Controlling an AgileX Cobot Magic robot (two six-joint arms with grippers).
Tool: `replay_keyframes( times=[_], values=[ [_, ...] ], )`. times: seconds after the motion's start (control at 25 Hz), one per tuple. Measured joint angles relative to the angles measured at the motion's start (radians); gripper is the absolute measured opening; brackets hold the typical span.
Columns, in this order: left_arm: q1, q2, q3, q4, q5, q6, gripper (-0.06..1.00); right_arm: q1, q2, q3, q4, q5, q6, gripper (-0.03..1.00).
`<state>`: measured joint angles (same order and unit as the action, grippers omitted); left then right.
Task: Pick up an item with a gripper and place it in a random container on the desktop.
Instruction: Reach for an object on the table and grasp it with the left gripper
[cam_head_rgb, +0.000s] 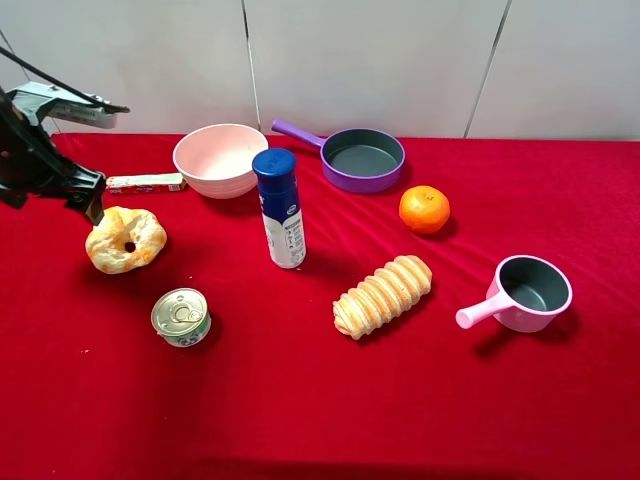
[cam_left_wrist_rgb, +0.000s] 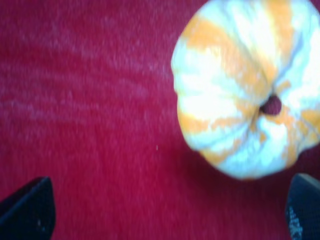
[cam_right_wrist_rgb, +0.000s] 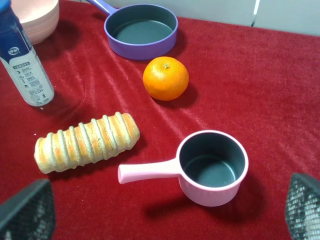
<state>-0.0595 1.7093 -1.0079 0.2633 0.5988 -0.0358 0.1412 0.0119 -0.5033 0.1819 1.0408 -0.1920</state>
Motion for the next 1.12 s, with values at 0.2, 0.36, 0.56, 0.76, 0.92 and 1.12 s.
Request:
replay_keyframes(
  times=[0.2,0.36,0.56,0.76,0.92,1.12],
  values=[
    [0.0,0.048,-0.027,0.019,-0.022,0.014,0.91,0.0,0.0,0.0,0.0,0.0,0.0,0.69],
    [0.0,0.086,-0.038,0.021,-0.05,0.028,0.91,0.0,0.0,0.0,0.0,0.0,0.0,0.69],
    [-0.003,0.132,-0.043,0.023,-0.078,0.047,0.91,0.0,0.0,0.0,0.0,0.0,0.0,0.69],
    [-0.022,0.176,-0.057,0.025,-0.12,0.067,0.91,0.0,0.0,0.0,0.0,0.0,0.0,0.69],
    [-0.038,0.21,-0.063,0.024,-0.152,0.074,0.91,0.0,0.0,0.0,0.001,0.0,0.0,0.69],
    [-0.055,0.261,-0.085,0.026,-0.163,0.076,0.91,0.0,0.0,0.0,0.001,0.0,0.0,0.69]
  ],
)
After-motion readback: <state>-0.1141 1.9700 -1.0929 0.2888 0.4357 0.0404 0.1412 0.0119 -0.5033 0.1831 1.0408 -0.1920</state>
